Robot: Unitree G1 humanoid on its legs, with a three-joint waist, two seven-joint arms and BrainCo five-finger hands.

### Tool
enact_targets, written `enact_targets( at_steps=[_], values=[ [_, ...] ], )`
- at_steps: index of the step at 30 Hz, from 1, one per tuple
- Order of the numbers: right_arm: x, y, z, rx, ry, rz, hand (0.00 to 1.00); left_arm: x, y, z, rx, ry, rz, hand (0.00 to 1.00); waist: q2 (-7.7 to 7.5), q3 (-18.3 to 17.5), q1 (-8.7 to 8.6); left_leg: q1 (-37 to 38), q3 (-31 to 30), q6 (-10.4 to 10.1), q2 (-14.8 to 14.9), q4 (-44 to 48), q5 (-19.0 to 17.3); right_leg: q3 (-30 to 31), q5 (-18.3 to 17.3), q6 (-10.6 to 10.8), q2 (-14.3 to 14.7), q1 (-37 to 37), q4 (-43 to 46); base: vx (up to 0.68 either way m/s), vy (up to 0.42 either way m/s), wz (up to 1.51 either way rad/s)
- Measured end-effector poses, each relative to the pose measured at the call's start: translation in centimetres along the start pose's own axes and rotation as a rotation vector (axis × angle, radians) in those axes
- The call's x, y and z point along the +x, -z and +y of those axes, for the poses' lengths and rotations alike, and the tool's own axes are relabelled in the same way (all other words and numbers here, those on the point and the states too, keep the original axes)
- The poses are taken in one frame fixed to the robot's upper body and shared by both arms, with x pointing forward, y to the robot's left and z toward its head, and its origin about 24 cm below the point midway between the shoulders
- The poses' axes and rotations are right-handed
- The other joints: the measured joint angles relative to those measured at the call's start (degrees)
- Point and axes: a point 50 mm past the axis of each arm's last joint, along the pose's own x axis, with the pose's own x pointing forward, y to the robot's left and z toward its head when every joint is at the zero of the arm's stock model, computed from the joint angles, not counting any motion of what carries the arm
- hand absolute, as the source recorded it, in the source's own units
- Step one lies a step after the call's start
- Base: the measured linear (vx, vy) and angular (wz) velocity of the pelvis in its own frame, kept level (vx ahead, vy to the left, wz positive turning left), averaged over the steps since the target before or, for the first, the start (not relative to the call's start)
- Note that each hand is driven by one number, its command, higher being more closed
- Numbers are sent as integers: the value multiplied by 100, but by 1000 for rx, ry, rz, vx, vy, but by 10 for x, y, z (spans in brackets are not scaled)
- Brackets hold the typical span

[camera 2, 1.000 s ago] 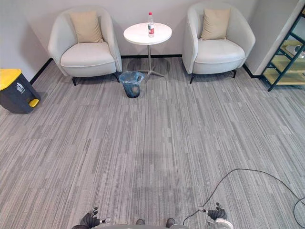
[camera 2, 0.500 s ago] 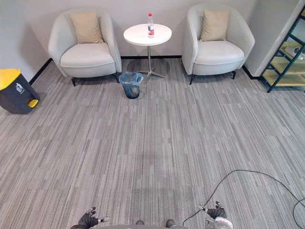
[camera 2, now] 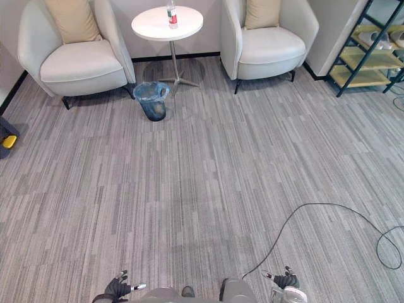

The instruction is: Gather rubbish on tea table into small bin, then transfer packed bag to large trash can.

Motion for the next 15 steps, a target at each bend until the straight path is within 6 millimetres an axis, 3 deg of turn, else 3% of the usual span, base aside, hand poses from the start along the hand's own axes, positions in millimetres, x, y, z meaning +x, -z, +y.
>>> enact_targets(
  at_steps=[2, 6, 7, 8, 9, 10, 11, 13, 15],
  values=[
    [-2, 5, 9, 17, -21, 10, 0, 1, -4, 2, 0, -5, -11, 0, 20, 83, -7, 335, -98, 134, -17, -66, -196, -250, -213, -14, -202, -413, 1001, 286, 27, 19],
    [1, -11, 10, 11, -25, -33, 0, 4, -13, -1, -6, 1, -34, 0, 68, 221, -48, 741, -240, 81, 192, -430, -235, -781, -376, -78, -249, -953, 559, 307, -57, 20],
    [3, -18, 9, 8, -25, -52, 0, 4, -16, -1, -11, 1, -40, 0, 172, 283, -102, 834, -281, -38, 349, -488, -240, -926, -282, -143, -121, -1125, 34, 364, -119, 18],
    [3, -20, 9, 8, -24, -58, 0, 5, -16, -1, -10, 0, -41, 0, 163, 284, -141, 880, -319, -142, 398, -509, -232, -933, -102, -199, -51, -1151, -354, 532, -204, 45],
    [2, -17, 7, 6, -19, -52, 0, 5, -17, 5, -1, -12, -44, 0, 15, 254, -208, 988, -484, -362, 392, -515, -258, -877, 647, -379, -3, -1122, -1253, 490, -211, 54],
    [2, -13, 4, 5, -12, -43, 0, 5, -18, 7, 1, -15, -46, 0, -23, 266, -239, 1068, -574, -477, 406, -504, -326, -876, 1113, -684, -15, -1088, -1236, 599, -263, 49],
    [3, -14, -1, -1, -1, -43, 0, 6, -20, 2, -9, -7, -52, 0, 143, 270, -233, 1136, -617, -575, 603, -467, -350, -1002, 934, -762, 56, -1098, -971, 388, -201, 25],
    [3, -19, 1, 6, -5, -59, 0, 7, -27, -1, -25, -3, -69, 0, 149, 248, -259, 942, -685, -1044, 734, 62, -11, -1123, 573, -905, 133, -952, -945, 507, -272, 11],
    [3, -20, 2, 16, -6, -66, 0, 7, -28, -9, -59, 8, -73, 0, 153, 248, -227, 505, -742, -1154, 852, 1235, 526, -1144, 505, -998, 241, -483, -1322, 509, -261, 4]
  ],
)
